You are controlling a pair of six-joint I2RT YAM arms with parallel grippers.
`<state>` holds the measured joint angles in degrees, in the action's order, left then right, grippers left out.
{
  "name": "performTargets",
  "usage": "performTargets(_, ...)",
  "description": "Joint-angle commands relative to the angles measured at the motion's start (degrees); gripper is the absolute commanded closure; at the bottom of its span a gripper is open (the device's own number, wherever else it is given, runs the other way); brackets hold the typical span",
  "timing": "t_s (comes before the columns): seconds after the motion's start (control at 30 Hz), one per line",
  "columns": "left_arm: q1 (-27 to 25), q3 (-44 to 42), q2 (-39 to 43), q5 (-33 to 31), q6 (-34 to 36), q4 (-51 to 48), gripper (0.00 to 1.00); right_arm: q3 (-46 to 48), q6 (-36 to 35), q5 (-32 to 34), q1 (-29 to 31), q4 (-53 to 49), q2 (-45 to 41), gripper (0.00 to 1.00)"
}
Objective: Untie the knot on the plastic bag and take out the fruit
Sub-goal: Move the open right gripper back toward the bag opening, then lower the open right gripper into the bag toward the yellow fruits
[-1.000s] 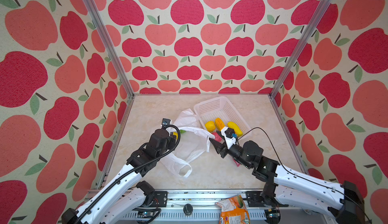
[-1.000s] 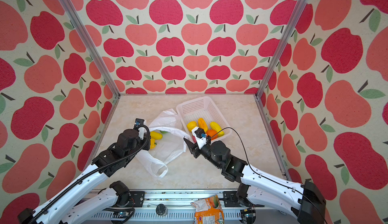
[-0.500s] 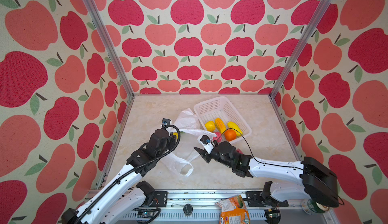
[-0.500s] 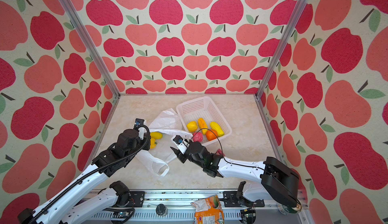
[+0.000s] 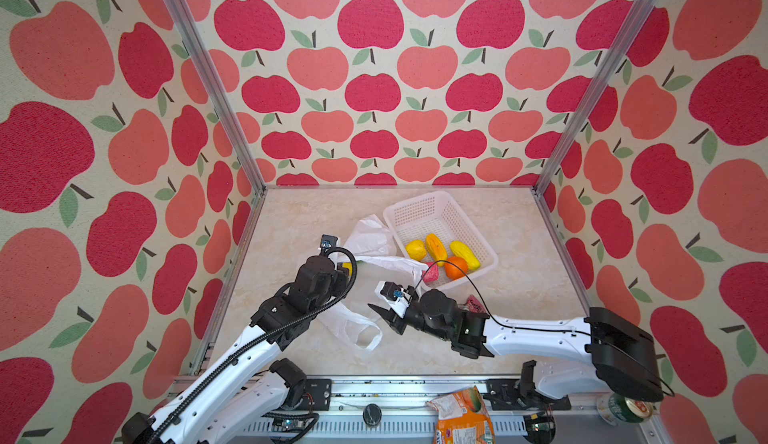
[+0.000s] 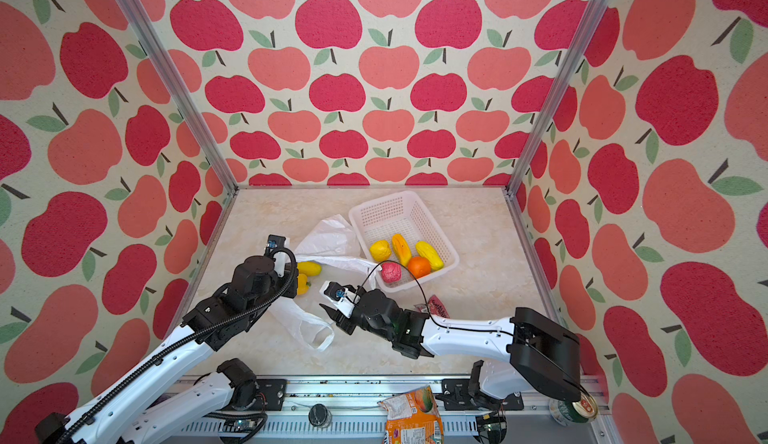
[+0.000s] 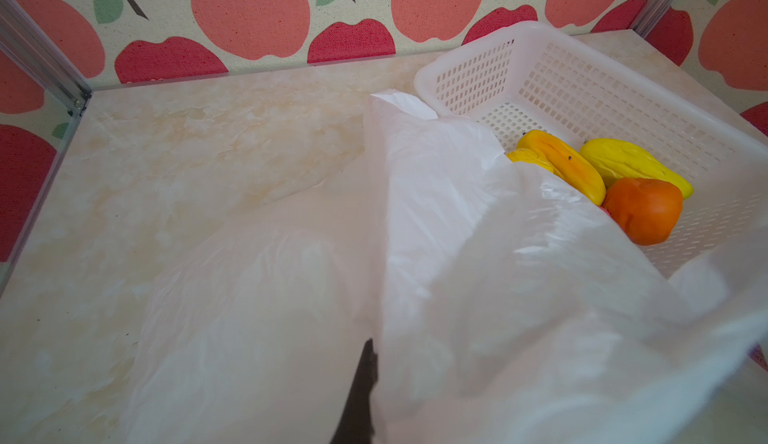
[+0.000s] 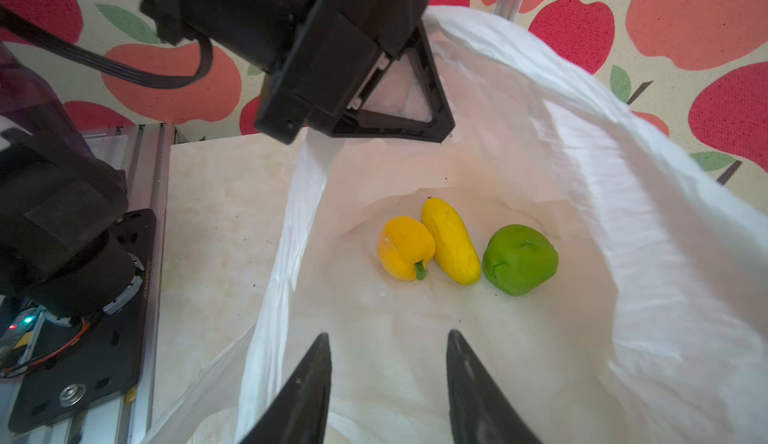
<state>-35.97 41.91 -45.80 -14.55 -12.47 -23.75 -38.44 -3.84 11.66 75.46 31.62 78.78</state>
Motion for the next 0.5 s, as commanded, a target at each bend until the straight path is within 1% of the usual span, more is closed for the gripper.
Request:
performTargets(0.0, 0.2, -0.25, 0.04, 0.13, 0.43, -0.02, 1.0, -1.82, -4.36, 1.83, 2.09, 0.81, -0.33, 0.52)
performTargets(0.1, 0.2, -0.25, 0.09, 0.13, 0.34, -0.13, 1.0, -1.52, -4.27, 0.43, 2.41, 1.13, -0.97, 0.51)
performTargets(0.23, 0.2, -0.34, 0.3, 0.22, 0.34, -0.09, 1.0, -0.76, -4.25, 2.19, 2.37, 4.02, 0.97, 0.5)
performTargets(0.3, 0.19, -0.34, 0.2, 0.31, 0.34, -0.07, 1.0, -1.38, -3.83, 3.39, 2.2, 4.48, 3.16, 0.51)
performTargets(0.47, 0.13, -0.42, 0.48, 0.31, 0.25, -0.18, 1.0, -4.13, -1.64, 5.04, 0.7, 4.08, 9.37, 0.56)
